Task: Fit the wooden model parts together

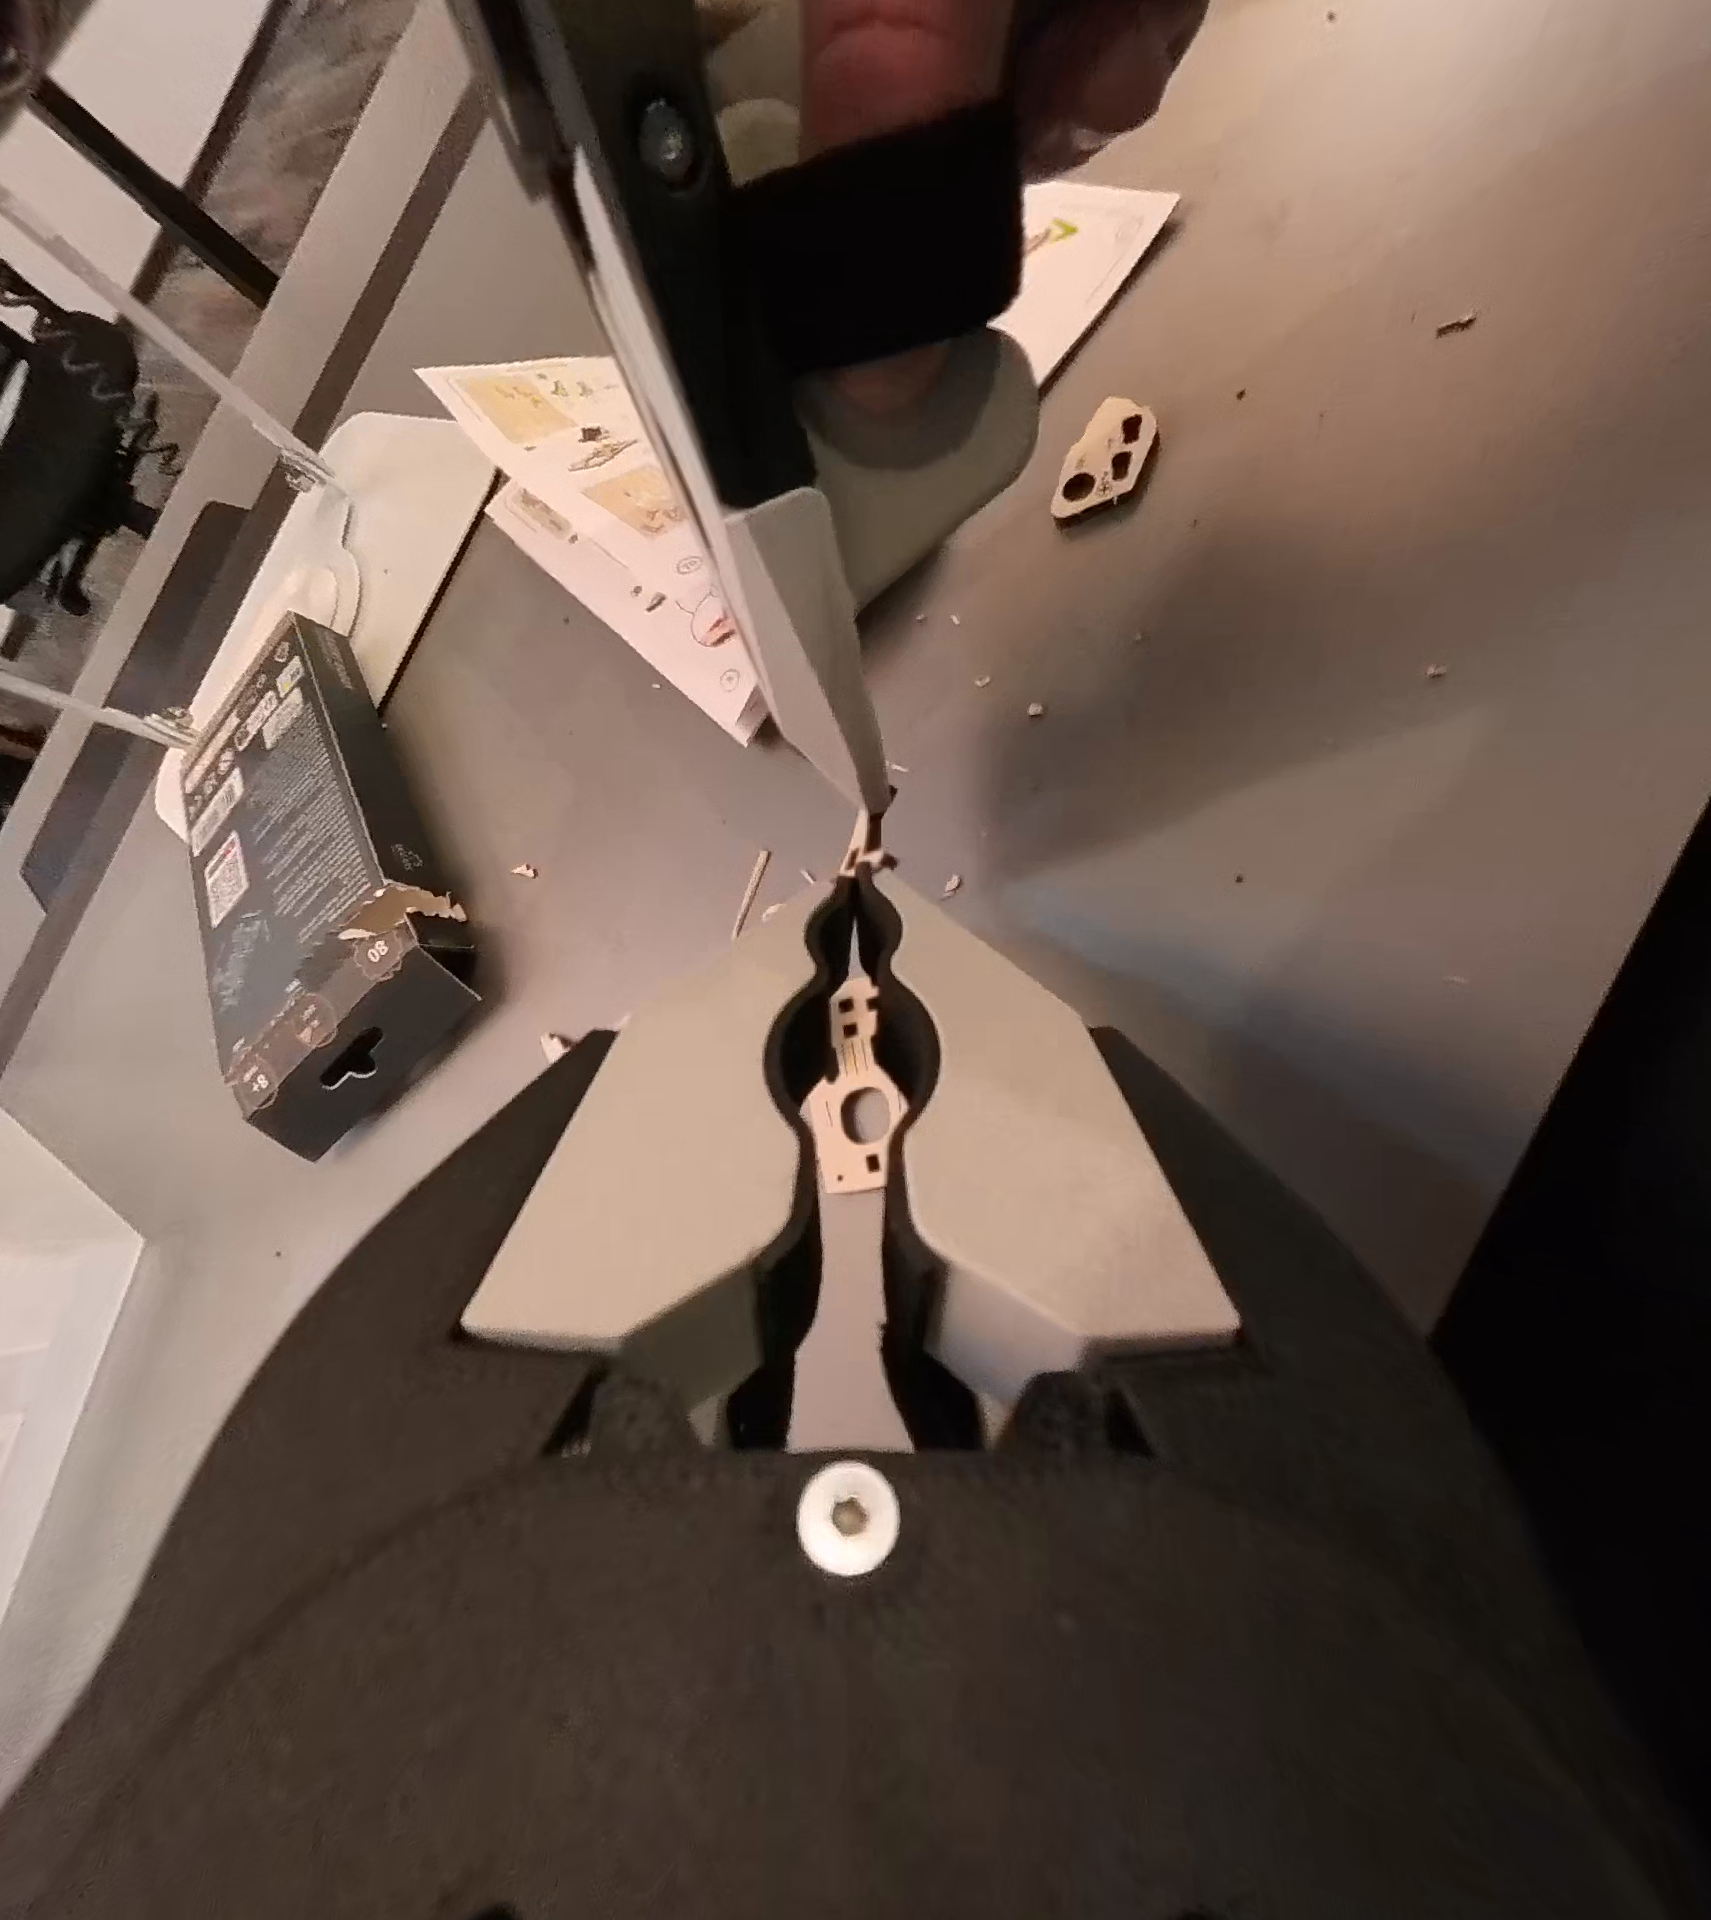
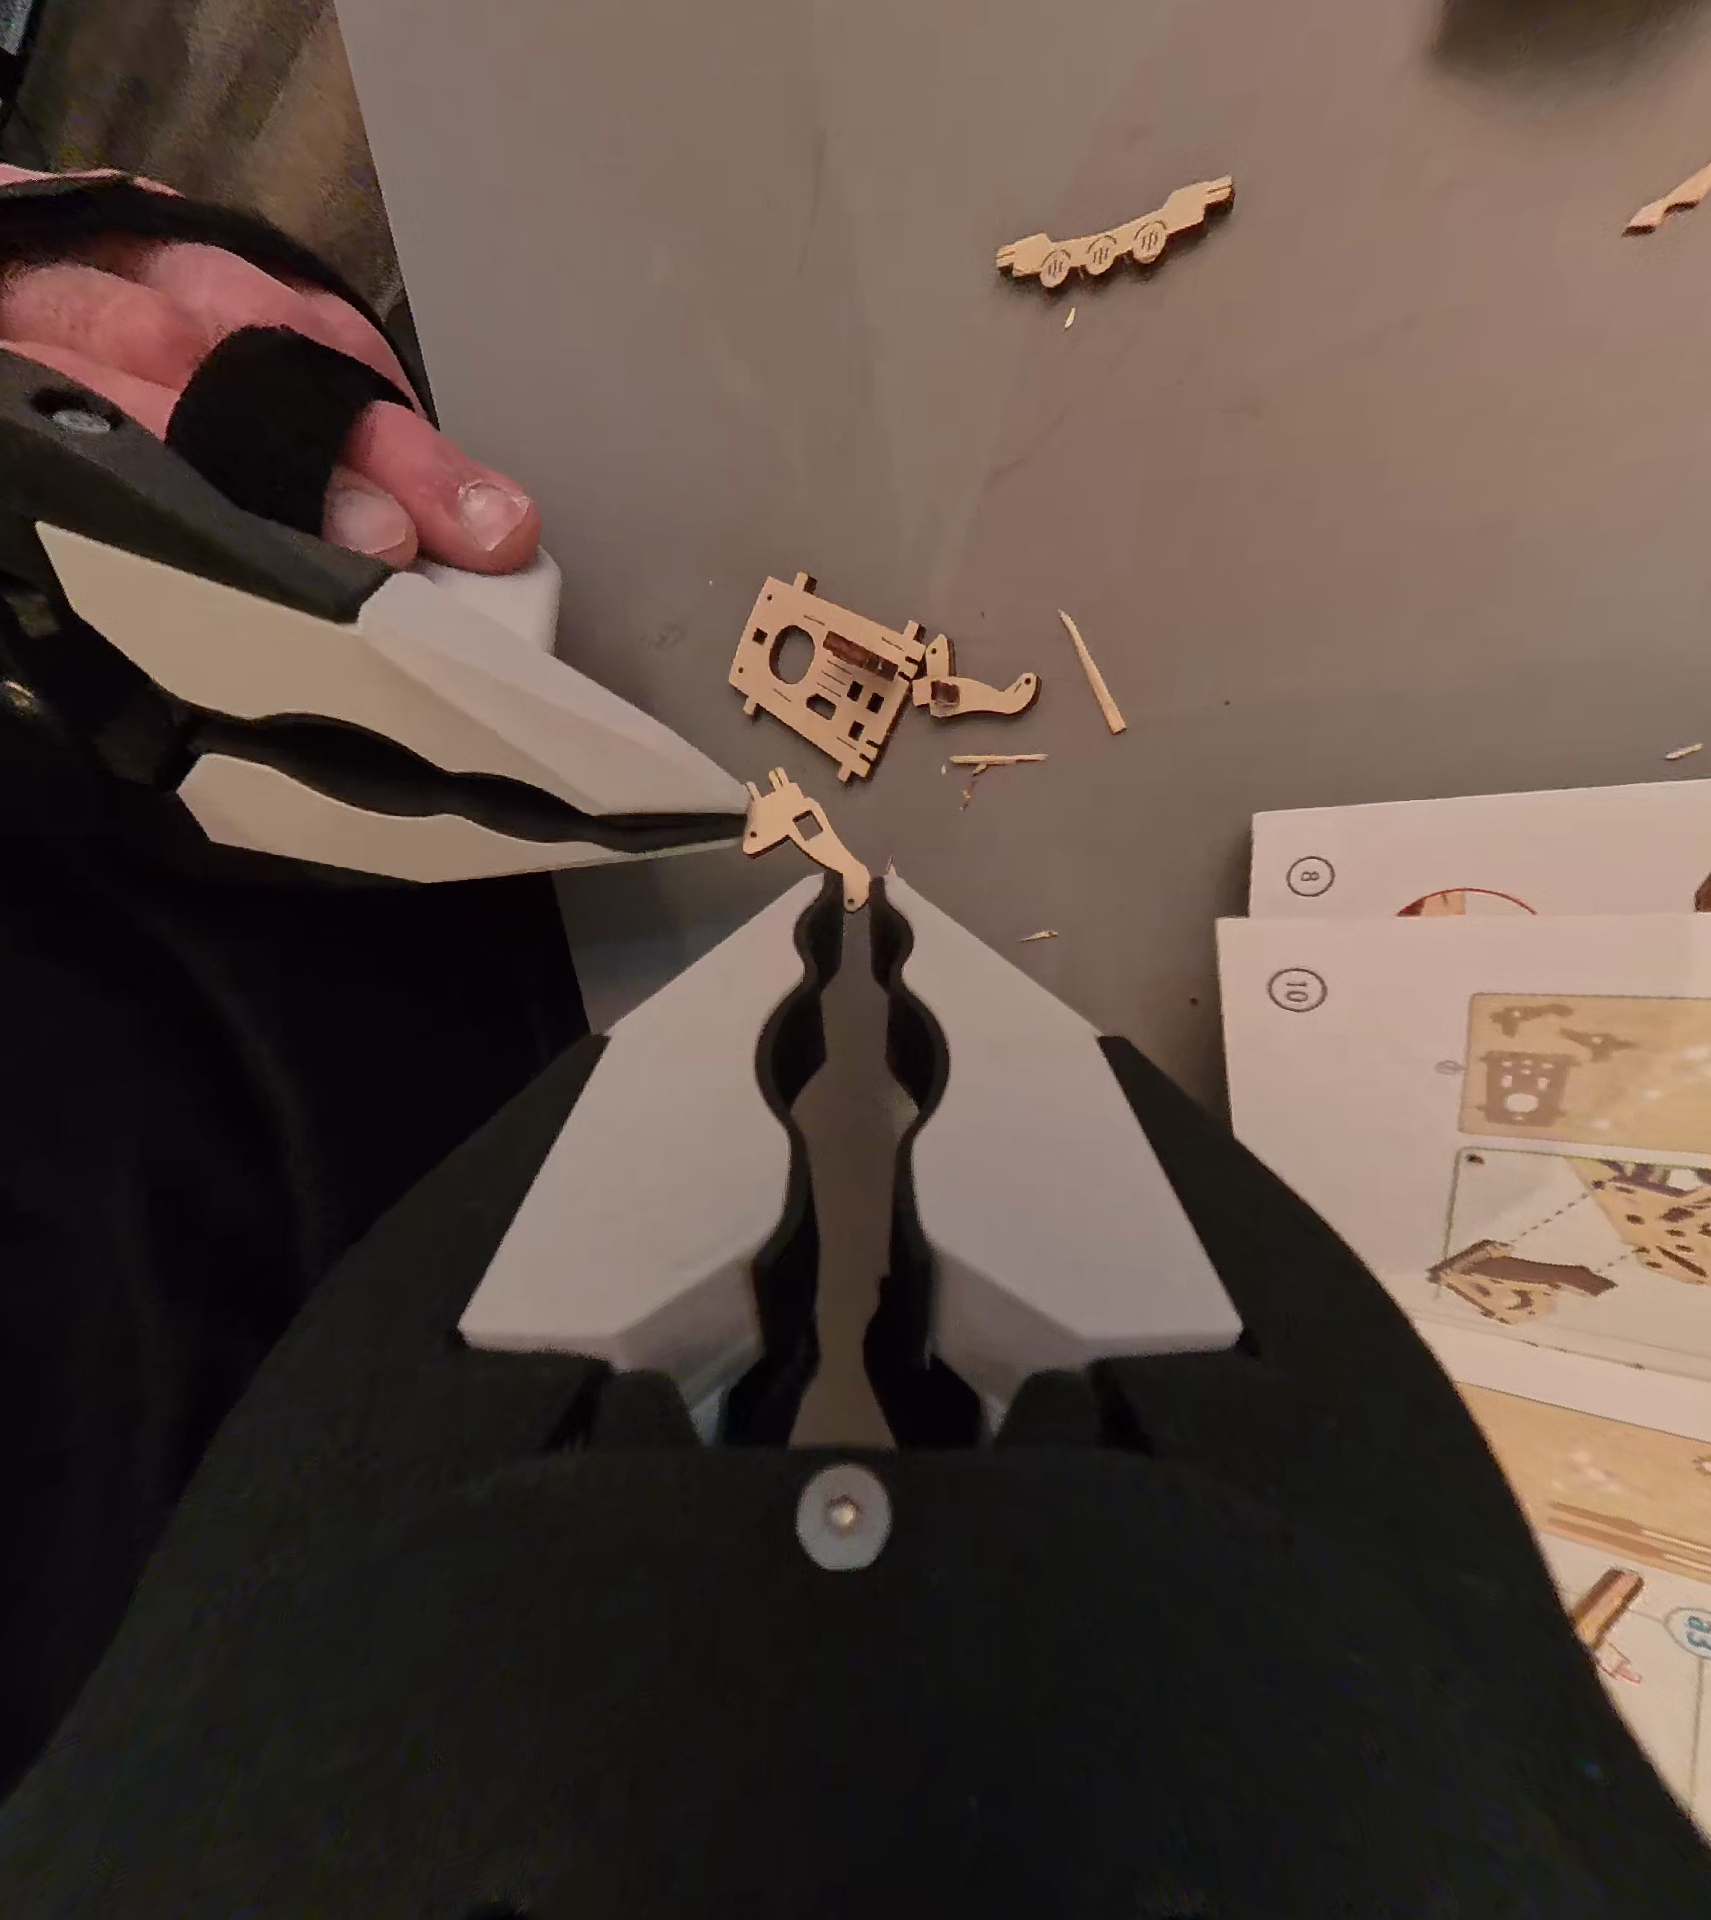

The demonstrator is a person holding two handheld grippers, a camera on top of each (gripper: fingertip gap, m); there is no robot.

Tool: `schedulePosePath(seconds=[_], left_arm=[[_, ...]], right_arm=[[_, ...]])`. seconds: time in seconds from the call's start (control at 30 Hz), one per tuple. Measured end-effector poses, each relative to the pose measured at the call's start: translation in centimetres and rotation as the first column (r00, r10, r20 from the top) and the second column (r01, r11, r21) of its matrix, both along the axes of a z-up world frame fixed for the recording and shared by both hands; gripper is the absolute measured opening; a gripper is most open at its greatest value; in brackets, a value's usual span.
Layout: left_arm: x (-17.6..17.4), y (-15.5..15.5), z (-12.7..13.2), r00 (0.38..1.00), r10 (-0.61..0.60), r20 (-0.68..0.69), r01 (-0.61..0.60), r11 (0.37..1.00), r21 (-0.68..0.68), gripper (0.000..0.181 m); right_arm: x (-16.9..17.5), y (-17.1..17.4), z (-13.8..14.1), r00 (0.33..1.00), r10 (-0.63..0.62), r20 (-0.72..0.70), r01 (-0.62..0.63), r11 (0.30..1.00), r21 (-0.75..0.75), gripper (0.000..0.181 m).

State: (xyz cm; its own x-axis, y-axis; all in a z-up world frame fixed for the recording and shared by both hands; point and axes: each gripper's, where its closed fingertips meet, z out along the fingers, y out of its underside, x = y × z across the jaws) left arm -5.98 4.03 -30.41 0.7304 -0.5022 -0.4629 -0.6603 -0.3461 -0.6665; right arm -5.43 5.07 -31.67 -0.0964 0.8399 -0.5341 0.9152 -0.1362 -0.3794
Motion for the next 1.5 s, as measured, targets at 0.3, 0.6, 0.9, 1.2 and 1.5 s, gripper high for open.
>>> schedulePosePath(seconds=[0.3,0.6,0.9,1.2,1.5], left_arm=[[0.1,-0.1,-0.4,0.996,-0.041,-0.083,0.043,0.999,0.029,0.025],[0.3,0.0,0.3,0.999,-0.024,-0.049,0.026,0.999,0.040,0.001],[-0.8,0.5,3.7,0.700,0.105,0.706,-0.037,0.993,-0.111,0.002],[-1.5,0.5,3.5,0.517,0.158,0.841,-0.009,0.984,-0.179,0.010],[-3.9,-2.1,-4.2,0.924,0.257,0.283,-0.160,0.932,-0.324,0.031]], right_arm=[[0.1,0.0,0.1,1.000,-0.008,-0.001,0.008,1.000,-0.025,0.002],[-0.2,0.2,1.0,0.999,-0.009,-0.053,0.009,1.000,-0.014,0.006],[-1.3,-0.1,3.9,0.960,0.005,-0.281,-0.044,0.990,-0.133,0.023],[-1.9,-0.6,5.4,0.929,0.000,-0.371,-0.104,0.960,-0.259,0.002],[-2.7,0.6,1.7,0.980,0.049,-0.190,-0.082,0.982,-0.167,0.000]])
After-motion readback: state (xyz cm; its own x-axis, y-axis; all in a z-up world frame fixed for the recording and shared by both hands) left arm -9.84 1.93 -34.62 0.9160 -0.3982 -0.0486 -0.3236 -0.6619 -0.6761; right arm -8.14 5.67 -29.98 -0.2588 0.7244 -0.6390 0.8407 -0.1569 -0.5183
